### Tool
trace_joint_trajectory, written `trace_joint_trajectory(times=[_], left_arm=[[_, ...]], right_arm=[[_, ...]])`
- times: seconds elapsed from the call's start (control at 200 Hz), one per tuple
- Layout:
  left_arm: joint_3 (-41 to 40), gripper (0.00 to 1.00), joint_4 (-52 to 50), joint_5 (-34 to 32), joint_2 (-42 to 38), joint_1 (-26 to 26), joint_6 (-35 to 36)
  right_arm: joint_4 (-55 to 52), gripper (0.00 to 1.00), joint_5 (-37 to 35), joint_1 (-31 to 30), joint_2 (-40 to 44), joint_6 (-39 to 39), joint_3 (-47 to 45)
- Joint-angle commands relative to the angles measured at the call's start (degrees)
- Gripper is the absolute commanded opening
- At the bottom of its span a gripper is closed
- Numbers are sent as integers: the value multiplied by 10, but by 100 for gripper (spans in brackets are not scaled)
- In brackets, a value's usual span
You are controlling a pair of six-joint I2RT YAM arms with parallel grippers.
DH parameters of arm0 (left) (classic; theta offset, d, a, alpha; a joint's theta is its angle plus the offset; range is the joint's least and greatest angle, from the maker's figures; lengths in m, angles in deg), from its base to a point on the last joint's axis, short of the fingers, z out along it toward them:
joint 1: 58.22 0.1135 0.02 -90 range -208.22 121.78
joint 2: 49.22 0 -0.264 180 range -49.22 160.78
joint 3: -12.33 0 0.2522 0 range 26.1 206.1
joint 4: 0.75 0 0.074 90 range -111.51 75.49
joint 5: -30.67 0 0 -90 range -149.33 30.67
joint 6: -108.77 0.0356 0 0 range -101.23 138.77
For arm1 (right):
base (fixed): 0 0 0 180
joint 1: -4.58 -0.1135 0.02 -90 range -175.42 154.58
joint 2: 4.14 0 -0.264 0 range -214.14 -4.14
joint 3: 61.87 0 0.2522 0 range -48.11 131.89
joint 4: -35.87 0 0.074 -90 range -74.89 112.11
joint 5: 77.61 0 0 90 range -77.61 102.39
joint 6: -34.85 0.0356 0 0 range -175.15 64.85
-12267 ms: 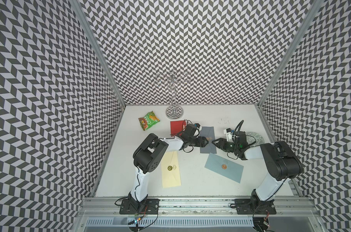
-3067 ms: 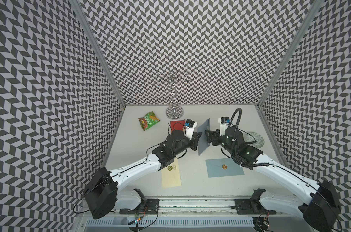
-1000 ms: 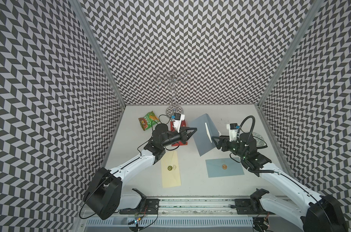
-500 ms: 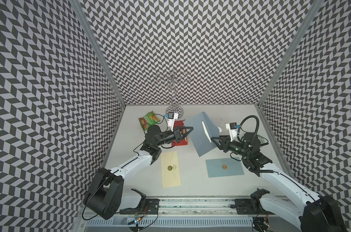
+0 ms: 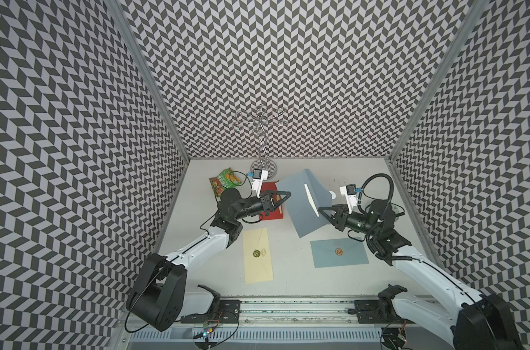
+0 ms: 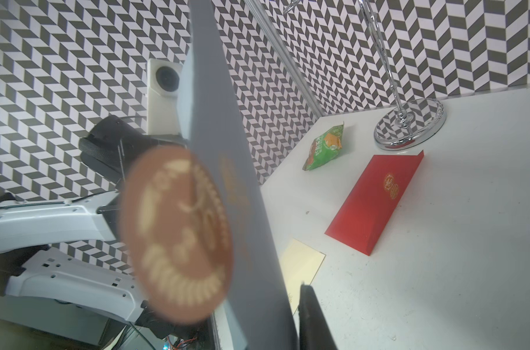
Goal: Open the envelope
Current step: Open the envelope flap on the envelope, then place the envelope at the center of the board.
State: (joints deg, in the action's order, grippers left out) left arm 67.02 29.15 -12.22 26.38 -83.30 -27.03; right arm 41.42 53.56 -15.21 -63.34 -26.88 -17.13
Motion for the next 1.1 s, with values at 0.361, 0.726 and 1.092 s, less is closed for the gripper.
trace_joint_trajectory(times=[0.361, 0.726, 1.092], left_arm=[[-1, 50, -124, -107, -12, 3, 63], [-18, 50, -169, -161, -48, 3, 90], [-31, 50, -172, -168, -62, 2, 92]], right_arm=[[-39, 0, -217, 16, -22, 38, -11], [81, 0, -23, 91, -272, 128, 21], [112, 0, -44, 57, -442, 144, 112]])
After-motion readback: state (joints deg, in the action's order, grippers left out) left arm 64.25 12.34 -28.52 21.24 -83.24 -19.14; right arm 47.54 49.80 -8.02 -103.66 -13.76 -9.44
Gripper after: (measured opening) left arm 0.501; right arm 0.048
